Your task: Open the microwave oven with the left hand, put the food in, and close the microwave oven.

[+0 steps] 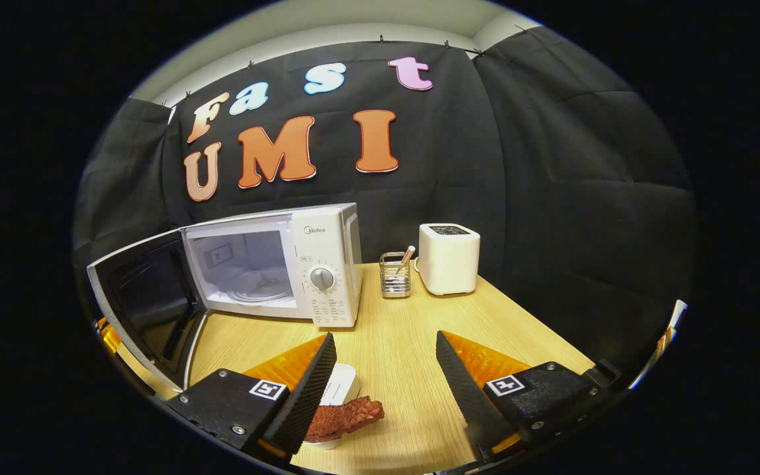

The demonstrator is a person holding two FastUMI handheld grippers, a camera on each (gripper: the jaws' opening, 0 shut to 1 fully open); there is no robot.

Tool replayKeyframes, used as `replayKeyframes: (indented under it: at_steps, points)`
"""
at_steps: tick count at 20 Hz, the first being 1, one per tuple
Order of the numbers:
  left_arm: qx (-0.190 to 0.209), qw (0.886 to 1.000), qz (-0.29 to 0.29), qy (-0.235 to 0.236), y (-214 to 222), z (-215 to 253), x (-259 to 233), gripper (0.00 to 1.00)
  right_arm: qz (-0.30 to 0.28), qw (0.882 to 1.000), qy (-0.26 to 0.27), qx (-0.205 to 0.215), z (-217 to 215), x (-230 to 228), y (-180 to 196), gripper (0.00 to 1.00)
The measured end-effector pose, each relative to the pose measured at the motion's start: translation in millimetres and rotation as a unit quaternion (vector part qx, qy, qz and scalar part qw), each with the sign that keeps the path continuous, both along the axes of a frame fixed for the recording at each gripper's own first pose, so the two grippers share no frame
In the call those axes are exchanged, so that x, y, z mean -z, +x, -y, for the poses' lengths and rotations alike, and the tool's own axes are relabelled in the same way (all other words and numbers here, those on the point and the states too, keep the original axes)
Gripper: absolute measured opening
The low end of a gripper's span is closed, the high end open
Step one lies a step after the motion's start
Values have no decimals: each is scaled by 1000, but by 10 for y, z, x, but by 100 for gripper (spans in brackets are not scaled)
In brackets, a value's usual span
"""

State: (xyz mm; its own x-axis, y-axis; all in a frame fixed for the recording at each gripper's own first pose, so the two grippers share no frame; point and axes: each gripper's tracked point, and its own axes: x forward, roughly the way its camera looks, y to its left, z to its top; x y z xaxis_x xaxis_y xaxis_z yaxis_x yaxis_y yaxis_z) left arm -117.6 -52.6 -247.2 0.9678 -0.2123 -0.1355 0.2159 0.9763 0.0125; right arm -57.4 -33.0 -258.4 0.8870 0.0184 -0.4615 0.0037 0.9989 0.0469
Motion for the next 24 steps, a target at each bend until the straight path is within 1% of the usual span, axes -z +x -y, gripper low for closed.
replayKeyframes:
  at_steps: [2,3,6,9,10,11,12,14,15,16,19,20,21,22,23,24]
  points:
    - [-14,1000,3,10,-36,-224,-24,12,-8,1000,1,7,-25,51,-30,94]
    - [-20,1000,3,13,-51,-337,-29,9,-13,1000,2,9,-40,80,-50,94]
    - [-42,999,3,10,-51,-634,-25,9,-25,1000,0,18,-43,184,-98,93]
    - [-39,999,2,9,-59,-758,-35,9,-55,998,3,23,-55,383,-182,91]
    - [-35,999,1,9,-65,-790,-24,12,-58,998,7,23,-68,403,-207,94]
    - [-32,999,-1,8,-61,-825,-33,5,-63,998,8,22,-78,422,-233,89]
    - [-30,1000,-1,7,-55,-869,-23,9,-66,998,8,22,-87,444,-259,88]
    - [-29,1000,-7,3,-58,-953,-3,9,-74,997,13,21,-101,485,-292,86]
    - [-28,1000,-7,2,-59,-976,-1,12,-78,997,18,23,-102,516,-307,85]
    - [-30,1000,-7,4,-47,-1010,-13,5,-83,996,23,23,-108,551,-324,84]
    - [-48,999,-9,10,-53,-1136,-24,31,-103,993,42,24,-141,652,-399,84]
    - [-55,998,-9,12,-60,-1161,-38,51,-106,993,54,25,-150,668,-405,83]
    - [-57,998,-7,12,-66,-1164,-55,55,-109,991,68,28,-159,673,-423,80]
    - [-57,998,-6,14,-67,-1142,-61,73,-114,990,82,29,-173,687,-444,74]
    - [-59,998,-3,19,-94,-1142,-83,77,-119,988,98,29,-203,700,-452,70]
    - [-58,998,1,28,-131,-1157,-114,77,-124,986,112,27,-240,699,-457,63]
